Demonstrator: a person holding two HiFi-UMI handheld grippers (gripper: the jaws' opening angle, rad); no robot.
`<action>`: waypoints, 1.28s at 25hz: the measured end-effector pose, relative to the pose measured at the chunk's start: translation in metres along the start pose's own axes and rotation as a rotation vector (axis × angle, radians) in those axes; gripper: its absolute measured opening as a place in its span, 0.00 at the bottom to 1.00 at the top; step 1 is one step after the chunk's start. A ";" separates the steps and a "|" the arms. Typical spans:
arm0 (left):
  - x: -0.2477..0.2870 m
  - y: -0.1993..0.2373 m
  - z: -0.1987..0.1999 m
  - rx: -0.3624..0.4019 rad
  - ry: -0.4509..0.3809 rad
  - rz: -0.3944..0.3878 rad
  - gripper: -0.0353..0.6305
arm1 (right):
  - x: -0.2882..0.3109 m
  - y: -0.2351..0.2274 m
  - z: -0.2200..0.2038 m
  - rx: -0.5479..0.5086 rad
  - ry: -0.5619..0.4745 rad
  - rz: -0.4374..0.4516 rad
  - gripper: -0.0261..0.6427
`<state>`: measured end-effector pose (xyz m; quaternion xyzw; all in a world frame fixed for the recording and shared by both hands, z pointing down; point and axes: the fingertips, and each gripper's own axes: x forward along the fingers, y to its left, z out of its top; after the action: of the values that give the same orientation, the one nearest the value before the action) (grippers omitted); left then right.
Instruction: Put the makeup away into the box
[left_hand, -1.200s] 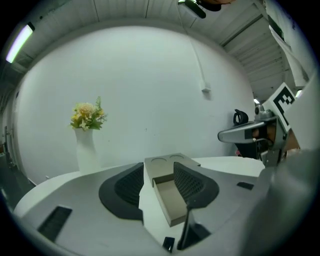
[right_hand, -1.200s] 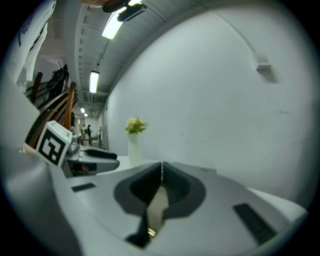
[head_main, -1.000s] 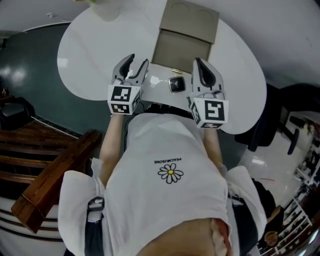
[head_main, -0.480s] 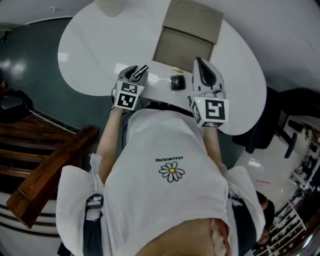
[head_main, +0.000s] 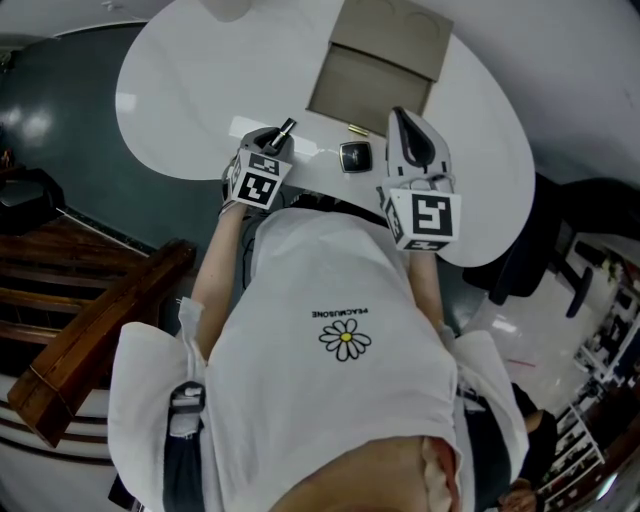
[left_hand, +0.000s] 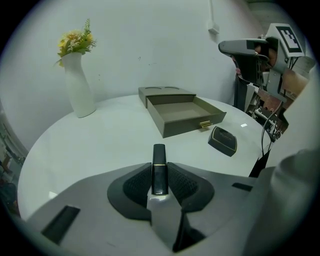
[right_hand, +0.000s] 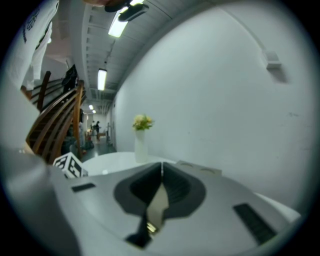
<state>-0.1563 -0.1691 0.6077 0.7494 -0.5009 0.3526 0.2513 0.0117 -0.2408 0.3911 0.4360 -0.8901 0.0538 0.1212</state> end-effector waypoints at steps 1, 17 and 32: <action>0.000 -0.001 0.001 -0.002 -0.003 -0.003 0.22 | 0.000 0.000 -0.001 0.000 0.001 0.002 0.08; -0.047 -0.002 0.095 -0.090 -0.295 0.010 0.21 | -0.007 -0.005 -0.008 0.011 0.008 -0.010 0.08; -0.140 0.002 0.207 -0.188 -0.702 0.092 0.21 | -0.010 -0.004 0.000 0.021 -0.025 -0.014 0.08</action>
<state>-0.1358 -0.2402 0.3690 0.7751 -0.6200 0.0373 0.1160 0.0209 -0.2352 0.3883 0.4440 -0.8879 0.0570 0.1057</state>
